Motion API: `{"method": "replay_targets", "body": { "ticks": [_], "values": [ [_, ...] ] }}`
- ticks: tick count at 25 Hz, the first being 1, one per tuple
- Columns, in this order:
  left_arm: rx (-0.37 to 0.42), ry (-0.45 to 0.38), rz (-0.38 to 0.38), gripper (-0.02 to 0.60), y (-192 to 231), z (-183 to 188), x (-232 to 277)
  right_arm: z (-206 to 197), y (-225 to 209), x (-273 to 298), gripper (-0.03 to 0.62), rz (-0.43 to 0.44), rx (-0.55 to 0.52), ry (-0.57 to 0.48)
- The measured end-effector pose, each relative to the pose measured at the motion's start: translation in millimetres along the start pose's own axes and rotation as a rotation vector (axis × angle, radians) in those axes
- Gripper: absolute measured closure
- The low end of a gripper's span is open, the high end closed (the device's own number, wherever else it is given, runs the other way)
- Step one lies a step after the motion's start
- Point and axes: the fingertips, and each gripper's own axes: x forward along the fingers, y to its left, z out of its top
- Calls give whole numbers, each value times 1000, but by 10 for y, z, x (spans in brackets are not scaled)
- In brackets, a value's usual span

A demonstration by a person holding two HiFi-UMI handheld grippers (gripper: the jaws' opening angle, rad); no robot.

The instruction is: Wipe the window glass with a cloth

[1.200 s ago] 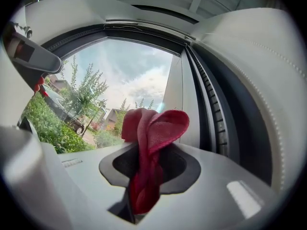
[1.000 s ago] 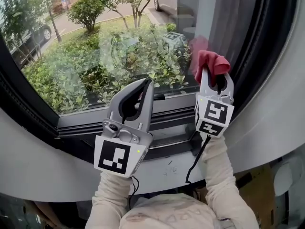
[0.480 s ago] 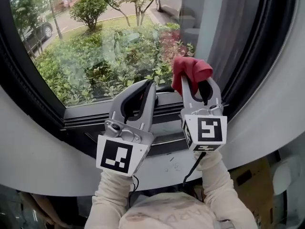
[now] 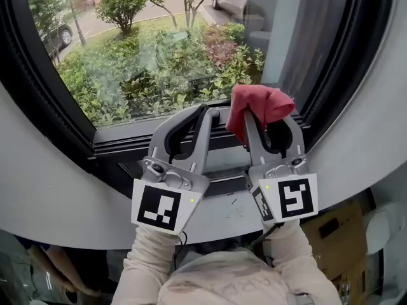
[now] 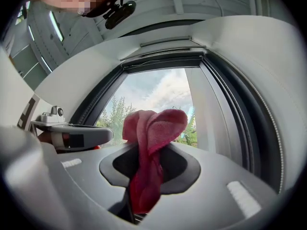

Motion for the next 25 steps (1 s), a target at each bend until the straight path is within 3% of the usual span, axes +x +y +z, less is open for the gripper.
{"method": "replay_targets", "body": {
  "ticks": [10,25],
  "values": [
    [-15,1,9,580,-61,75,-172,118,327,-99,470,88,14,-9],
    [-39,-1,8,580,-109,111,-247,156,454,-186,470,124,20,-7]
  ]
}}
